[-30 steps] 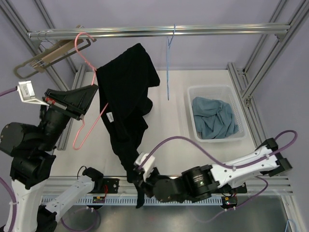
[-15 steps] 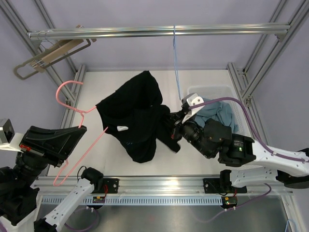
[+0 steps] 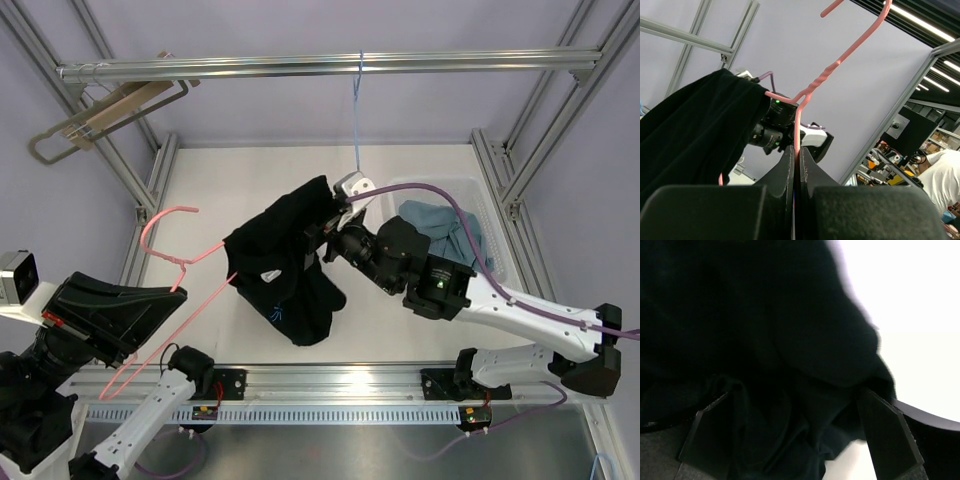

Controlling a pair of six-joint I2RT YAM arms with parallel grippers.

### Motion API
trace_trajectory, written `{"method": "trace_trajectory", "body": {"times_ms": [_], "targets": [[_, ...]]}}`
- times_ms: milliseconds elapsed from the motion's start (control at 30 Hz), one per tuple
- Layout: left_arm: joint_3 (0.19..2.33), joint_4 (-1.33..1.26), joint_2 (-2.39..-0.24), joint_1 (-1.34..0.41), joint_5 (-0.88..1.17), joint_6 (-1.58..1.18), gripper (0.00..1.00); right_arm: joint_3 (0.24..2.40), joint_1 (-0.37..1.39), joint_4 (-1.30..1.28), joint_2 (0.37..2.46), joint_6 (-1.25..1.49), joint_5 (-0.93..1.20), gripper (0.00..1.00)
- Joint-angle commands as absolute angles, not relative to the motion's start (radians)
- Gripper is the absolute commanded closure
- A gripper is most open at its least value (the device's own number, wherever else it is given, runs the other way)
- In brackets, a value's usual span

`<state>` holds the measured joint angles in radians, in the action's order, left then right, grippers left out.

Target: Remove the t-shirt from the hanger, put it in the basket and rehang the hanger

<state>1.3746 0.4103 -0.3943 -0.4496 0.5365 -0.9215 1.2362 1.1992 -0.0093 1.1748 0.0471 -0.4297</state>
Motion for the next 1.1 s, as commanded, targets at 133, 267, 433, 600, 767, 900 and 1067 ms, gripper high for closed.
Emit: {"method": "trace_trajectory", "body": {"times_ms": [133,267,433,600,767,900,1067], "targets": [[1.393,0.336,-0.353,-0.446,0.568,-0.905,1.0,1.148,1.187,0.256,1.184,0.109,-0.055,0.68],[1.414,0.371,-0.364,-0.446,0.516,-0.853,1.0,1.095,1.186,0.27,1.08,0.141,-0.112,1.0],[1.439,0.426,-0.406,-0.446,0.439,-0.752,1.0,1.035,1.187,0.204,0.899,0.157,-0.366,1.0],[1.439,0.5,-0.43,-0.446,0.367,-0.651,1.0,1.121,1.186,-0.036,0.805,0.085,-0.589,1.0],[1.497,0.616,-0.439,-0.448,0.252,-0.54,1.0,1.371,1.187,-0.227,0.81,0.046,-0.692,1.0],[1.497,0.698,-0.417,-0.448,0.109,-0.437,1.0,1.592,1.187,-0.33,0.868,0.016,-0.692,1.0],[1.424,0.704,-0.408,-0.448,0.054,-0.413,1.0,1.914,1.186,-0.37,0.981,-0.176,-0.802,1.0]]}}
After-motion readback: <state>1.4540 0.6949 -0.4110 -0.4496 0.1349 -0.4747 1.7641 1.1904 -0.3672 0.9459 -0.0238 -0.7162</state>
